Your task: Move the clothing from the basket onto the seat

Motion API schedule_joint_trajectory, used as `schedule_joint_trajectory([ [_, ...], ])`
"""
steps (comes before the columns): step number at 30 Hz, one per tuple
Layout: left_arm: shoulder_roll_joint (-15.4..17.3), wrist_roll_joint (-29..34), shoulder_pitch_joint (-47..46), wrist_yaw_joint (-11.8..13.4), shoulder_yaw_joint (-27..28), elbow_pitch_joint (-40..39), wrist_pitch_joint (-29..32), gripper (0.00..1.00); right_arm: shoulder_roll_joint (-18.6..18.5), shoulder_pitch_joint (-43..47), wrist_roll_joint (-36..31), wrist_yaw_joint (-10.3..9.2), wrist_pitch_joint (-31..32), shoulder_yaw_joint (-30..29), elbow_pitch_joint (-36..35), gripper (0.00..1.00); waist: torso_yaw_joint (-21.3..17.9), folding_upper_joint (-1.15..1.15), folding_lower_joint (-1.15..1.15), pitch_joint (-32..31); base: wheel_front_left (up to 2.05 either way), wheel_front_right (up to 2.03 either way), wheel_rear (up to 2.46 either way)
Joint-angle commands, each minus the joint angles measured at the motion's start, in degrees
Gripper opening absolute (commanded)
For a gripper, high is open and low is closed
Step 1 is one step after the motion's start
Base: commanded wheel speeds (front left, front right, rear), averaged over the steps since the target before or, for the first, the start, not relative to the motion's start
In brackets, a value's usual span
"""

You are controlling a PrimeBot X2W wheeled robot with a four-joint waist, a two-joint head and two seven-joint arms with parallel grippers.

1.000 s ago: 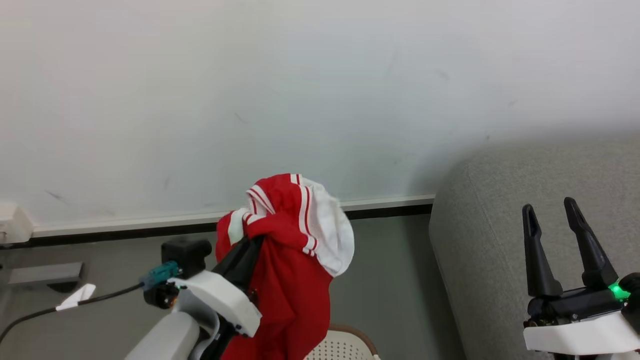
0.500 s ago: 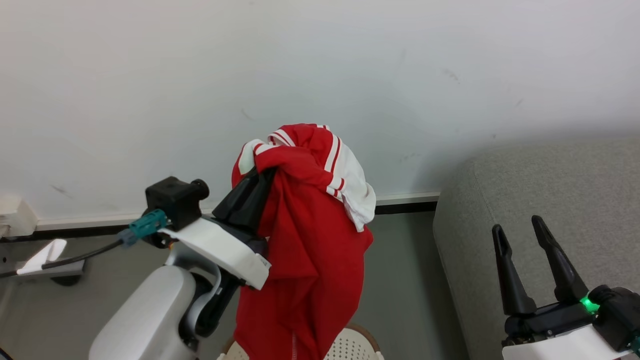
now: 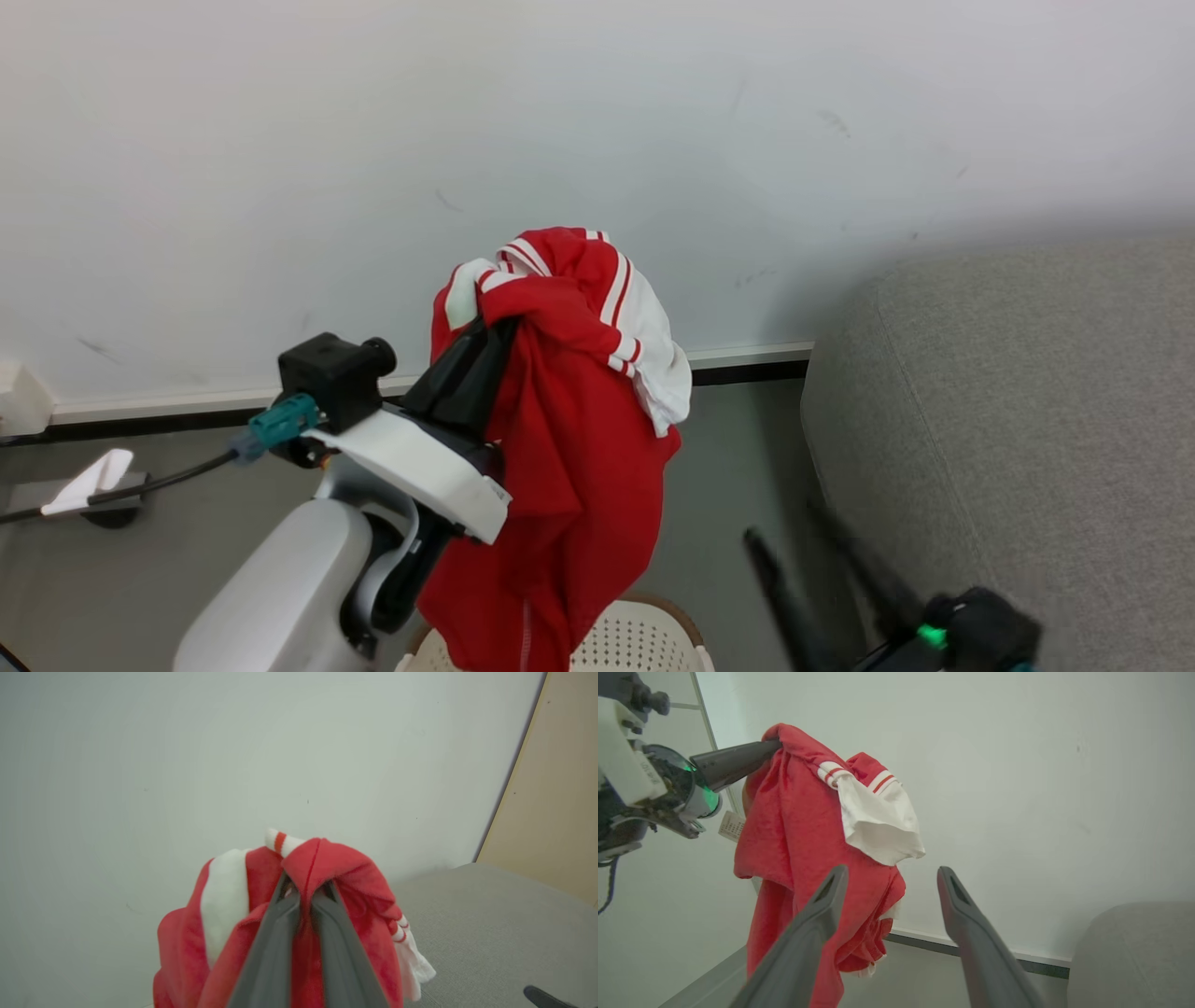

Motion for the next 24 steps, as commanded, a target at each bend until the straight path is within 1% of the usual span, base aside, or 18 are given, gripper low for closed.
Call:
schedule_joint_trajectory([
  [1,-0.31,-0.42,-0.48,-0.32,-0.06,0.31,-0.24,0.0,-0.15,-0.93,0.91,-0.12,0.06,1.95,1.23,1.0,0.09,0.0,-0.01,-0.05,0.0,0.0,0.0],
  [6,-1.54,-0.9,-1.0,-1.23,-1.15,1.05,-0.3,0.0,0.06,-4.14,5.07,-0.12,0.05,10.6,9.81,1.0,1.12,0.0,-0.01,-0.52,0.0,0.0,0.0],
  [11,-3.05,-1.0,-1.27,-2.32,-3.23,1.42,0.37,0.0,1.61,-8.73,9.35,-0.12,0.05,16.16,17.71,1.0,3.03,0.0,-0.01,-0.82,0.0,0.0,0.0],
  [14,-4.43,-1.32,-1.46,-2.84,-4.56,0.97,0.78,0.0,2.53,-11.15,11.04,-0.12,0.05,17.73,22.68,1.0,4.7,0.0,-0.01,-0.9,0.0,0.0,0.0],
  [18,-6.01,-1.58,-1.9,-3.42,-6.24,0.06,1.79,0.0,4.1,-14.33,12.18,-0.12,0.05,18.03,28.73,1.0,7.6,0.0,-0.01,-0.76,0.0,0.0,0.0],
  [22,-7.49,-2.11,-1.96,-4.18,-8.07,-0.48,2.97,0.0,4.87,-16.67,13.0,-0.12,0.05,17.82,31.79,1.0,10.8,0.0,-0.01,-0.83,0.0,0.0,0.0],
  [24,-8.19,-2.12,-1.85,-4.54,-9.06,-0.64,3.54,0.0,5.02,-17.6,13.08,-0.12,0.05,16.82,32.5,1.0,12.38,0.0,-0.01,-0.92,0.0,0.0,0.0],
])
